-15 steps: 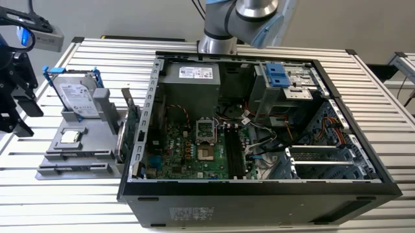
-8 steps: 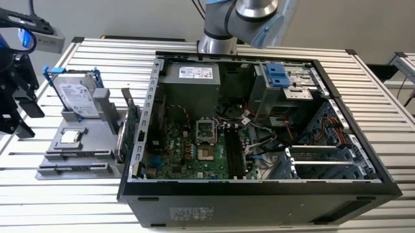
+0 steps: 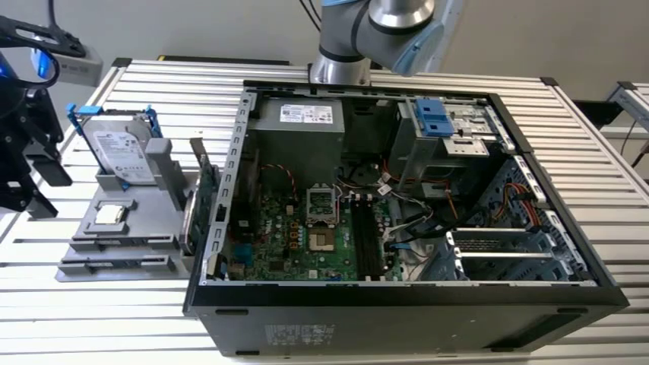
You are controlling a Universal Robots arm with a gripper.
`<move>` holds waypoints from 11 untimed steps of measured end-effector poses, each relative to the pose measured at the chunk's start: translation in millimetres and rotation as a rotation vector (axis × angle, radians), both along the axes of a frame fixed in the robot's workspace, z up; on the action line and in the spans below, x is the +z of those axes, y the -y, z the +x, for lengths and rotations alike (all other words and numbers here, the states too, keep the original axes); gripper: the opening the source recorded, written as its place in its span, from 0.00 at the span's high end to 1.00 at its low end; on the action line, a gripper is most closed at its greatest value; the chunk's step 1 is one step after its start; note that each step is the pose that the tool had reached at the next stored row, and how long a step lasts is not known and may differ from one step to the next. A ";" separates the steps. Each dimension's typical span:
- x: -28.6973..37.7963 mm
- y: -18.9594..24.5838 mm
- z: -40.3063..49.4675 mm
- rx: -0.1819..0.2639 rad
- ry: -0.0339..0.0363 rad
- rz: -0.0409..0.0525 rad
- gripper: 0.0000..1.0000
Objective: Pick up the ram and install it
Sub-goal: 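Pick up the ram and move it above insertion slot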
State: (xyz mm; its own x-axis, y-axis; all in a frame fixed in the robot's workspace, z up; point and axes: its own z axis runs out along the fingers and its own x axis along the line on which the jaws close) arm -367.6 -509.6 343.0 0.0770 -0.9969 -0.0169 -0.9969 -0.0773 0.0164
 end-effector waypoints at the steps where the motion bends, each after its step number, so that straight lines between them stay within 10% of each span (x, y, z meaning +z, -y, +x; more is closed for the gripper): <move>1: -0.7 0.0 0.0 0.000 0.0018 0.0004 0.00; 11: -7.9 -4.6 0.0 0.000 0.0051 0.0008 0.00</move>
State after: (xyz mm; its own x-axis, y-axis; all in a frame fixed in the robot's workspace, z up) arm -367.7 -505.0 335.2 0.0771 -0.9969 -0.0174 -0.9969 -0.0773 0.0113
